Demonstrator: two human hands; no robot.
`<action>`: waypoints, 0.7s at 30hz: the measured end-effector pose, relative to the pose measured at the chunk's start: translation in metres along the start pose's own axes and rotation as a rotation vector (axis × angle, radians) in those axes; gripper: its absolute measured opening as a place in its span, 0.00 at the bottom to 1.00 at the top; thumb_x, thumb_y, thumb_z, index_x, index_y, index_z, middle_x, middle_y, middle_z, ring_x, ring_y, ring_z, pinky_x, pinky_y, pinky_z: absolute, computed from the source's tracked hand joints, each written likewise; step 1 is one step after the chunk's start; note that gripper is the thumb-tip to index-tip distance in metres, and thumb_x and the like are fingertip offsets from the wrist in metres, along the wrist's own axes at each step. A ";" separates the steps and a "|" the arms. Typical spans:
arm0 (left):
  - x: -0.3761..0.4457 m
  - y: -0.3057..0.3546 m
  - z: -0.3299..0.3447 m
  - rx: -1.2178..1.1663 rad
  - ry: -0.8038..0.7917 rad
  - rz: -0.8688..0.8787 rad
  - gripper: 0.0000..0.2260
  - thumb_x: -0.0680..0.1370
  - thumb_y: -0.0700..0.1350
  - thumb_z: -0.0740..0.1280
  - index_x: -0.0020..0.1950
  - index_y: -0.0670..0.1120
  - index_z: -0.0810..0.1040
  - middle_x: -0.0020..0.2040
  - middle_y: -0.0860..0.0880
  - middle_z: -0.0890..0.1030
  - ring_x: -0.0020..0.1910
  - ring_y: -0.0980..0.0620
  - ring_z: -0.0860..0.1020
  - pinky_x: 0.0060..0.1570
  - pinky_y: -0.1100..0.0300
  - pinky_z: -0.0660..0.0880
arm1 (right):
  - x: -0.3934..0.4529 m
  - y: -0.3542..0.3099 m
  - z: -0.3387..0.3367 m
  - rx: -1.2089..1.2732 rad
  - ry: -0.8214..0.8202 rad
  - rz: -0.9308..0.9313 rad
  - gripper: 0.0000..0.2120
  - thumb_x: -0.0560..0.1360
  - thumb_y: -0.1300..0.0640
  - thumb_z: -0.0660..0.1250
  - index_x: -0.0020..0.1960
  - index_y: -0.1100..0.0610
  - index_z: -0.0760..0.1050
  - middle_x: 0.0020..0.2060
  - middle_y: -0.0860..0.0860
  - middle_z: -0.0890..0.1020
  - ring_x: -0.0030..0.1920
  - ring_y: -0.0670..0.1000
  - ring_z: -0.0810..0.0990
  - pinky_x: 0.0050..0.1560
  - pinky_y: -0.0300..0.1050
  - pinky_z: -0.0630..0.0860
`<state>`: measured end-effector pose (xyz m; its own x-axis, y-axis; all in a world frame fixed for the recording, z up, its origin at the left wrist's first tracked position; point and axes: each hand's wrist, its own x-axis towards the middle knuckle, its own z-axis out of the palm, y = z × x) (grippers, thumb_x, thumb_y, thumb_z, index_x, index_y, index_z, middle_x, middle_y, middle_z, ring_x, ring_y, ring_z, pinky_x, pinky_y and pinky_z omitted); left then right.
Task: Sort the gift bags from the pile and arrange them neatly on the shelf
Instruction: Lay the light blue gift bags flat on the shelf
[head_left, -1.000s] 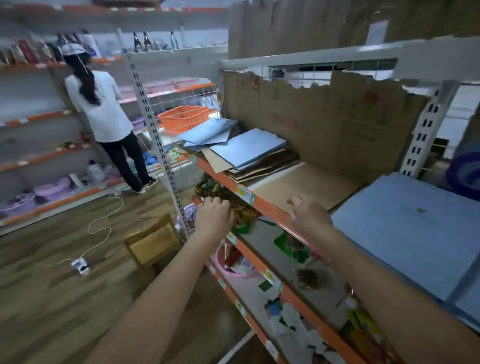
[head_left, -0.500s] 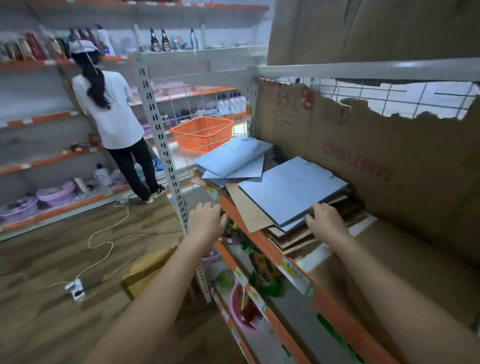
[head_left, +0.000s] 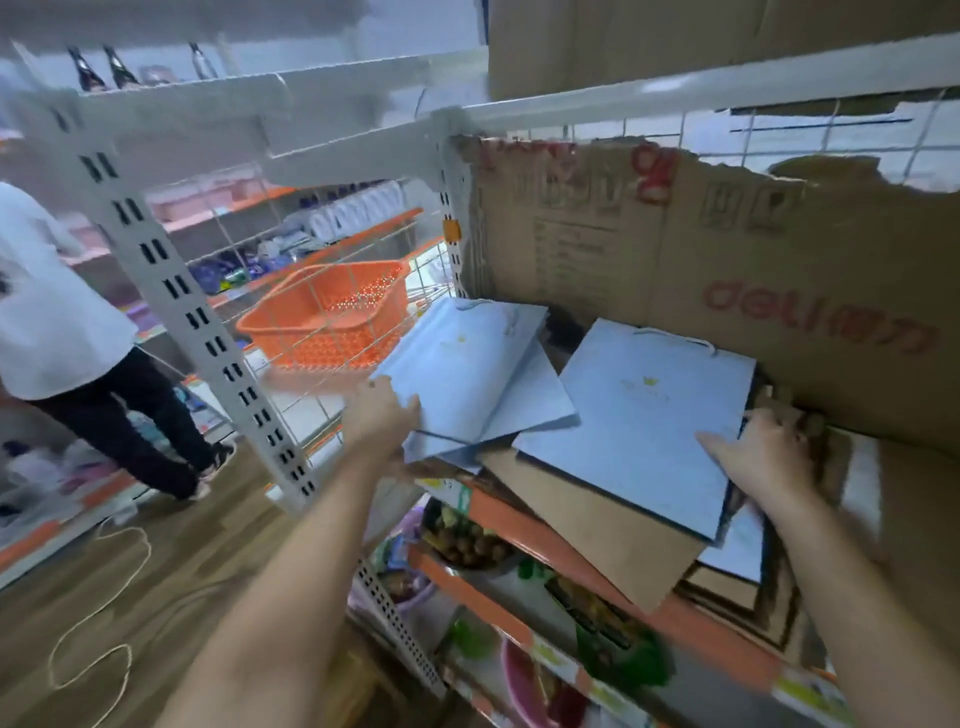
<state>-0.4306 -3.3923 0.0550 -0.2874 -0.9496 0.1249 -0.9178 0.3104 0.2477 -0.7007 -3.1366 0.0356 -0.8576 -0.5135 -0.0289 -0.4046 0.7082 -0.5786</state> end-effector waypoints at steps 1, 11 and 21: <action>0.012 -0.006 0.000 -0.018 -0.045 -0.016 0.25 0.78 0.54 0.60 0.69 0.39 0.66 0.66 0.37 0.71 0.66 0.39 0.68 0.64 0.49 0.63 | 0.001 -0.003 0.004 0.059 0.018 0.051 0.25 0.72 0.49 0.69 0.60 0.67 0.70 0.59 0.65 0.75 0.61 0.65 0.72 0.60 0.54 0.70; 0.062 -0.030 0.011 -0.344 -0.193 -0.137 0.34 0.73 0.58 0.68 0.72 0.39 0.64 0.70 0.37 0.67 0.68 0.36 0.67 0.63 0.46 0.67 | -0.006 -0.033 0.010 0.730 0.178 0.295 0.21 0.74 0.62 0.68 0.65 0.62 0.68 0.60 0.59 0.76 0.56 0.61 0.78 0.51 0.53 0.76; 0.042 0.006 -0.010 -1.049 -0.461 -0.109 0.10 0.75 0.47 0.64 0.51 0.42 0.71 0.48 0.40 0.76 0.41 0.45 0.76 0.38 0.58 0.76 | -0.026 -0.048 -0.015 0.965 0.201 0.230 0.18 0.79 0.62 0.61 0.67 0.56 0.65 0.54 0.52 0.74 0.49 0.55 0.77 0.43 0.48 0.75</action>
<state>-0.4456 -3.4295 0.0718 -0.4917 -0.8323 -0.2560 -0.3265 -0.0964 0.9403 -0.6636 -3.1496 0.0764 -0.9559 -0.2601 -0.1363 0.1305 0.0396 -0.9907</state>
